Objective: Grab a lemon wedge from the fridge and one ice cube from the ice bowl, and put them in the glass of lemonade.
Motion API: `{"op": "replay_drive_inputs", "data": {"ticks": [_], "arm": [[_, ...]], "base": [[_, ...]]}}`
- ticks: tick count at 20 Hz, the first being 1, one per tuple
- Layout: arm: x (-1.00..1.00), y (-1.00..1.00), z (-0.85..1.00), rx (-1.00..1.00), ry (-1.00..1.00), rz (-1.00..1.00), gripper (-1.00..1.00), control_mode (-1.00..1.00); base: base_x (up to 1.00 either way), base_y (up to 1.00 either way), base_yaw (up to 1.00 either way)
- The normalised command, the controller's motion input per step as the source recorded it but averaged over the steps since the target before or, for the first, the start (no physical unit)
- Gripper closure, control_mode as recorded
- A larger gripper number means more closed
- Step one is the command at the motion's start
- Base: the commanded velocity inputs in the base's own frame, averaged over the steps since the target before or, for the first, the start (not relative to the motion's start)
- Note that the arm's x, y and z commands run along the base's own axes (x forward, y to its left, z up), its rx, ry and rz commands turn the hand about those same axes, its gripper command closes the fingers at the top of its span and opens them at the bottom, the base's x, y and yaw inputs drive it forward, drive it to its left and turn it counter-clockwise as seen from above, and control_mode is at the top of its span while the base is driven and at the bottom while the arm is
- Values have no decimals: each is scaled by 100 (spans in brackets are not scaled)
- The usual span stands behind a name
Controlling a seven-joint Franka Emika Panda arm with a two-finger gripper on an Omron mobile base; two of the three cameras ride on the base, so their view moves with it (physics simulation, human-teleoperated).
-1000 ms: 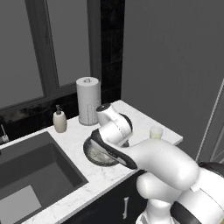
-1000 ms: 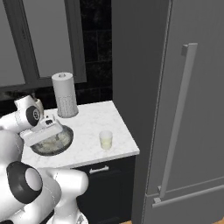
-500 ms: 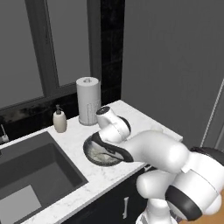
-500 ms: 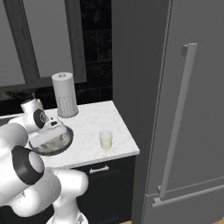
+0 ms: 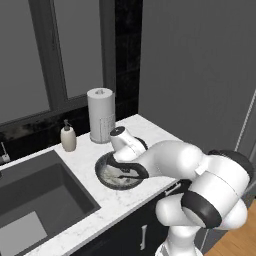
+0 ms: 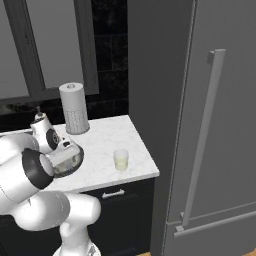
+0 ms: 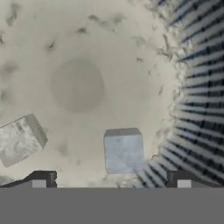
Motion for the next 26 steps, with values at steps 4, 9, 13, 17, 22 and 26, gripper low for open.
{"op": "replay_drive_inputs", "data": {"ticks": [4, 9, 13, 17, 22, 26], "arm": [[22, 7, -27, 0, 0, 1, -100, -100], [18, 8, -25, 0, 0, 1, -100, -100], [19, 9, -25, 0, 0, 1, -100, -100], [18, 16, -27, 0, 0, 0, -100, -100], [9, 9, -27, 0, -5, 0, 100, -100], [2, 1, -37, 0, -2, 0, 100, -100]], "base": [[0, 0, 0], [0, 0, 0], [0, 0, 0], [0, 0, 0], [0, 0, 0], [0, 0, 0]]}}
